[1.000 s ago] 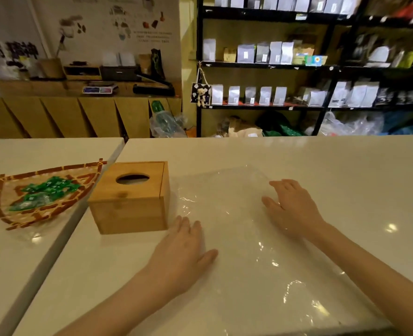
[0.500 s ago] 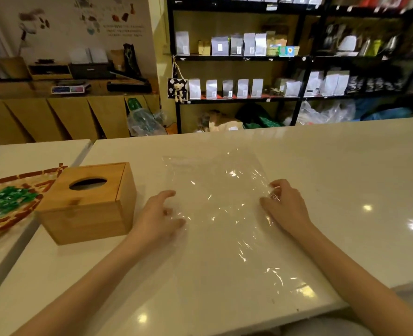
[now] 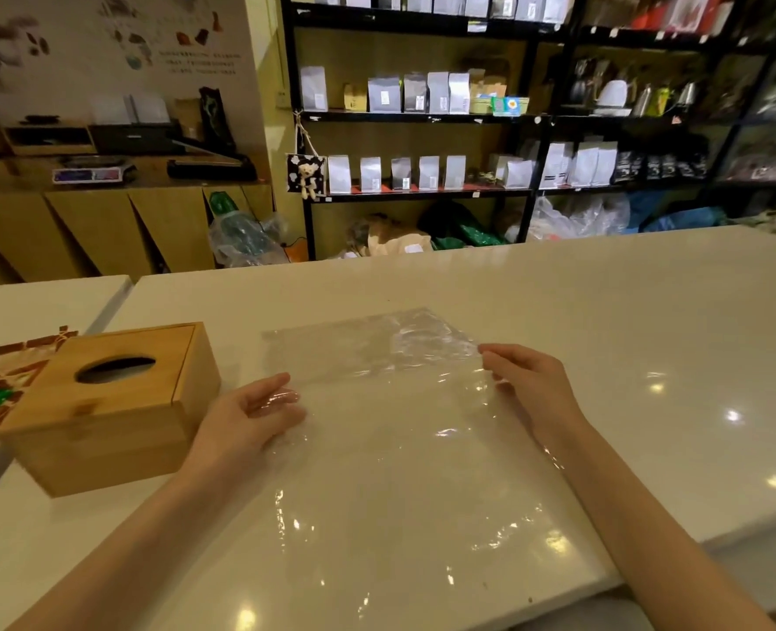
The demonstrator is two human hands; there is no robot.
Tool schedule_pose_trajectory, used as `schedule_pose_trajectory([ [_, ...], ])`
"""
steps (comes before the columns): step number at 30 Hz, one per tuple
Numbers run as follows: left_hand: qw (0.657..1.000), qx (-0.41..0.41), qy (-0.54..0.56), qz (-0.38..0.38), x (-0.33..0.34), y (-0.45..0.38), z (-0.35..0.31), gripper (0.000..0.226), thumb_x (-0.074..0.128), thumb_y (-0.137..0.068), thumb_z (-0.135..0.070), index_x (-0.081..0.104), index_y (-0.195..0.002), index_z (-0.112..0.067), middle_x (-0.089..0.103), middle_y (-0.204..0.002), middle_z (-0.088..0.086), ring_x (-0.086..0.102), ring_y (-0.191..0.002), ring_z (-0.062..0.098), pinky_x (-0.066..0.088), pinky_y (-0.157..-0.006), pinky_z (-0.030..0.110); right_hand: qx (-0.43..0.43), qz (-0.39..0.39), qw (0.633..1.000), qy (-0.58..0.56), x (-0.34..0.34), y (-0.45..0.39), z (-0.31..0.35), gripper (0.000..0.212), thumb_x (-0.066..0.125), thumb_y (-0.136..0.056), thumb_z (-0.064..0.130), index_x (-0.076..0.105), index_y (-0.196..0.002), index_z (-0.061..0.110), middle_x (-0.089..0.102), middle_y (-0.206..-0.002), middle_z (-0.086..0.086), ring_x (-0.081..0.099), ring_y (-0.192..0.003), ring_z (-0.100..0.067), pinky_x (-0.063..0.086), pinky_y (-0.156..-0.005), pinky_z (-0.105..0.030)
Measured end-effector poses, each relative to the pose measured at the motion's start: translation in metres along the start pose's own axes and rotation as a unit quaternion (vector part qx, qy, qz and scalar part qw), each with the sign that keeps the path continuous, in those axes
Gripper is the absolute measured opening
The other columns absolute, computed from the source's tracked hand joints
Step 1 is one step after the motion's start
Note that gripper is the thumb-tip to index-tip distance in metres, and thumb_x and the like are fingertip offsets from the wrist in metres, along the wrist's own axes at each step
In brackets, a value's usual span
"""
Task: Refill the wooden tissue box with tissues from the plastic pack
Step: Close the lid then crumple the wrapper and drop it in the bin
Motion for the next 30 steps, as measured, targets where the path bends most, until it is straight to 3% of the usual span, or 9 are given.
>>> schedule_pose_trajectory([
  [4, 0.996, 0.056, -0.073, 0.000, -0.002, 0.000, -0.009, 0.047, 0.065, -0.077, 0.006, 0.055, -0.122, -0.004, 0.054, -0.075, 0.002, 0.054, -0.046, -0.005, 0.043, -0.045, 0.005, -0.008, 0.026, 0.999, -0.021, -0.001, 0.001, 0.005, 0.031, 0.061, -0.077, -0.004, 0.074, -0.087, 0.023, 0.065, -0.075, 0.005, 0.057, -0.071, -0.008, 0.045, -0.071, -0.021],
  [7, 0.985, 0.106, -0.131, -0.037, -0.008, 0.002, -0.023, 0.033, 0.066, -0.078, 0.001, 0.064, -0.109, -0.009, 0.054, -0.073, 0.002, 0.054, -0.060, 0.006, 0.041, -0.048, 0.003, -0.032, 0.035, 0.999, 0.004, 0.001, 0.004, 0.011, 0.039, 0.063, -0.073, -0.010, 0.072, -0.088, 0.025, 0.061, -0.075, 0.004, 0.056, -0.062, -0.001, 0.047, -0.061, -0.010],
  [11, 0.922, 0.251, -0.278, -0.097, -0.013, 0.024, -0.081, 0.018, 0.069, -0.077, -0.011, 0.063, -0.086, -0.026, 0.058, -0.073, -0.008, 0.056, -0.067, 0.007, 0.042, -0.061, 0.002, -0.095, -0.001, 0.990, 0.105, -0.004, 0.011, 0.029, 0.022, 0.071, -0.074, 0.001, 0.072, -0.079, 0.023, 0.059, -0.077, 0.002, 0.052, -0.055, 0.004, 0.042, -0.057, -0.009],
  [15, 0.851, 0.326, -0.393, -0.125, -0.002, 0.041, -0.141, 0.012, 0.070, -0.075, -0.017, 0.070, -0.087, -0.022, 0.048, -0.077, -0.005, 0.044, -0.070, 0.012, 0.037, -0.058, 0.018, -0.249, -0.083, 0.898, 0.352, -0.001, 0.017, 0.075, 0.012, 0.076, -0.071, 0.010, 0.073, -0.079, 0.020, 0.063, -0.102, -0.002, 0.046, -0.109, -0.022, 0.033, -0.087, -0.022],
  [18, 0.817, 0.358, -0.437, -0.118, 0.016, 0.043, -0.172, 0.016, 0.072, -0.072, -0.022, 0.074, -0.088, -0.021, 0.047, -0.086, 0.000, 0.040, -0.083, 0.015, 0.035, -0.065, 0.028, -0.333, -0.010, 0.821, 0.464, 0.042, 0.030, 0.101, 0.031, 0.073, -0.073, 0.020, 0.068, -0.103, 0.023, 0.058, -0.126, -0.003, 0.042, -0.123, -0.028, 0.026, -0.104, -0.044],
  [20, 0.813, 0.377, -0.436, -0.082, 0.032, 0.041, -0.185, 0.016, 0.072, -0.072, -0.025, 0.074, -0.088, -0.022, 0.047, -0.093, -0.004, 0.037, -0.091, 0.011, 0.032, -0.072, 0.028, -0.338, 0.060, 0.804, 0.485, 0.073, 0.037, 0.112, 0.037, 0.067, -0.080, 0.032, 0.061, -0.116, 0.028, 0.059, -0.128, 0.005, 0.045, -0.123, -0.018, 0.018, -0.111, -0.043],
  [24, 0.837, 0.382, -0.390, -0.033, 0.039, 0.026, -0.208, 0.021, 0.059, -0.081, -0.036, 0.073, -0.091, -0.024, 0.055, -0.105, -0.011, 0.042, -0.096, 0.003, 0.032, -0.078, 0.021, -0.327, 0.136, 0.857, 0.374, 0.102, 0.044, 0.137, 0.017, 0.062, -0.086, 0.025, 0.072, -0.099, 0.018, 0.075, -0.091, 0.001, 0.065, -0.082, -0.009, 0.050, -0.083, -0.027],
  [28, 0.934, 0.337, -0.093, -0.070, -0.017, 0.010, -0.217, 0.040, 0.034, -0.093, -0.045, 0.064, -0.107, -0.022, 0.058, -0.115, -0.008, 0.050, -0.101, -0.004, 0.034, -0.089, 0.011, -0.239, 0.165, 0.940, 0.180, 0.084, 0.036, 0.150, 0.011, 0.063, -0.085, 0.010, 0.074, -0.087, 0.012, 0.074, -0.070, 0.000, 0.066, -0.060, -0.003, 0.051, -0.061, -0.013],
  [30, 0.956, 0.286, -0.053, -0.034, -0.029, -0.011, -0.200, 0.071, 0.036, -0.077, -0.071, 0.054, -0.124, -0.020, 0.054, -0.129, -0.004, 0.048, -0.118, 0.011, 0.029, -0.100, 0.026, -0.186, 0.166, 0.965, 0.085, 0.073, 0.029, 0.149, 0.015, 0.061, -0.086, 0.009, 0.073, -0.082, 0.017, 0.075, -0.069, 0.000, 0.068, -0.059, -0.010, 0.051, -0.056, -0.017],
])
Point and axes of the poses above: each hand's wrist, its own y-axis away from the middle knuckle, its own x-axis out of the palm, z = x × y, the point moved 10 cm from there along -y, towards the middle knuckle
